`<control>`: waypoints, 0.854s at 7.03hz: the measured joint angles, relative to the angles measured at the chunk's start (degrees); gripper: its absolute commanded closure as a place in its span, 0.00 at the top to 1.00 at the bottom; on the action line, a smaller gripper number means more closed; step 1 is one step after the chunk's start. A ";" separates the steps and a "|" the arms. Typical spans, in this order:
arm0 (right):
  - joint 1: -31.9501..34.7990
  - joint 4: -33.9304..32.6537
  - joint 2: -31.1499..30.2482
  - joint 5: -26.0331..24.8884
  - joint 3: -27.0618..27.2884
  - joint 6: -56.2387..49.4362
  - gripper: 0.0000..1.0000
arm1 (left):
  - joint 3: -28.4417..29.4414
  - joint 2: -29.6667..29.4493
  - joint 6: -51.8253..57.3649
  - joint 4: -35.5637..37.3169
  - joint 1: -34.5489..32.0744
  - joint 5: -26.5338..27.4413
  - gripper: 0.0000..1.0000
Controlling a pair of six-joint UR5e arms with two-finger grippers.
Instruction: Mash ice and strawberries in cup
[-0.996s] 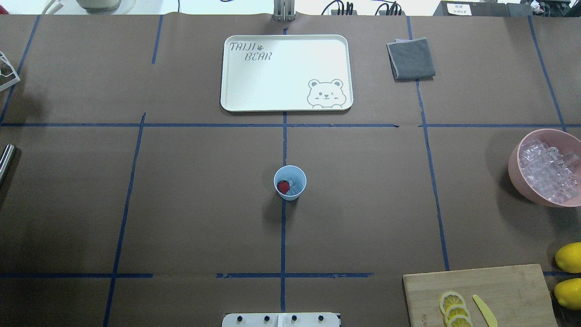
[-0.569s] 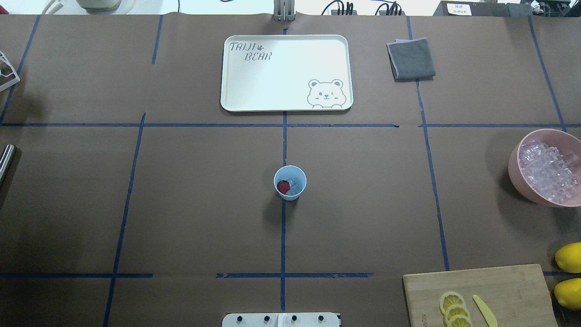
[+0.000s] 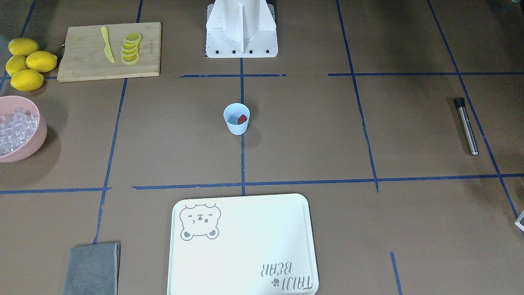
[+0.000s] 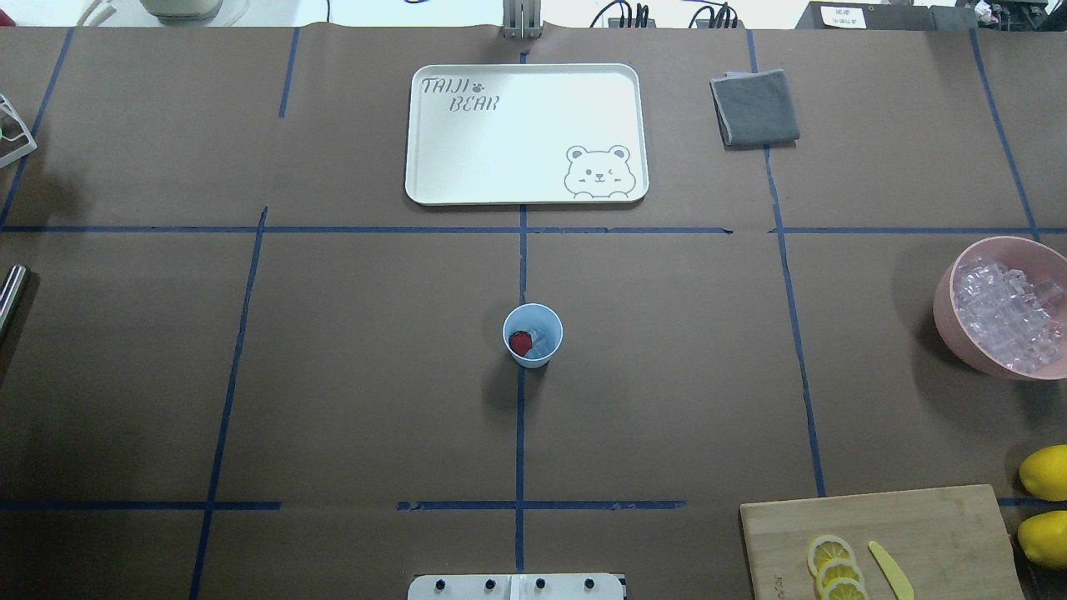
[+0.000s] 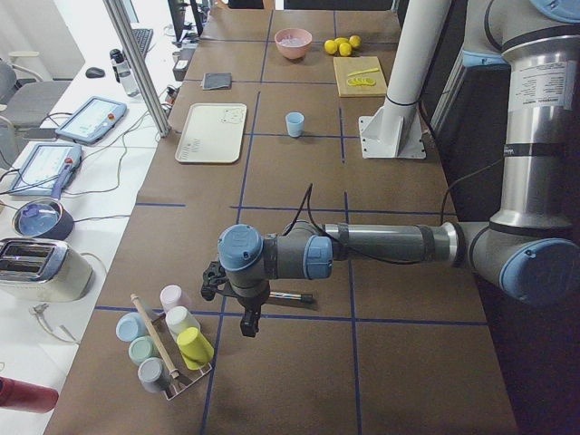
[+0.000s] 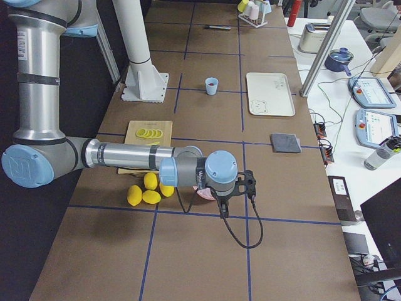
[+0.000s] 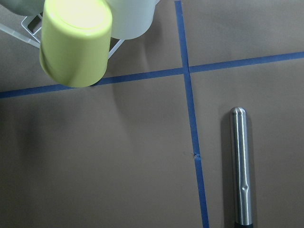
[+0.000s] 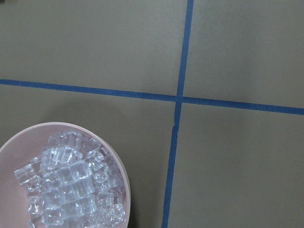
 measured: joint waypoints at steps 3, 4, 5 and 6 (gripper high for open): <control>-0.16 -0.06 0.77 -0.18 -0.11 0.05 0.99 | 0.10 0.06 0.05 0.00 -0.60 0.02 1.00; -0.20 -0.22 1.43 -0.23 -0.40 0.07 0.99 | 0.11 0.15 0.10 -0.02 -0.78 0.02 1.00; -0.22 -0.28 2.04 -0.25 -0.78 0.08 0.99 | 0.11 0.23 0.14 -0.06 -0.93 0.02 1.00; -0.24 -0.21 2.32 -0.24 -0.99 0.08 0.99 | 0.11 0.25 0.16 -0.08 -0.99 0.02 1.00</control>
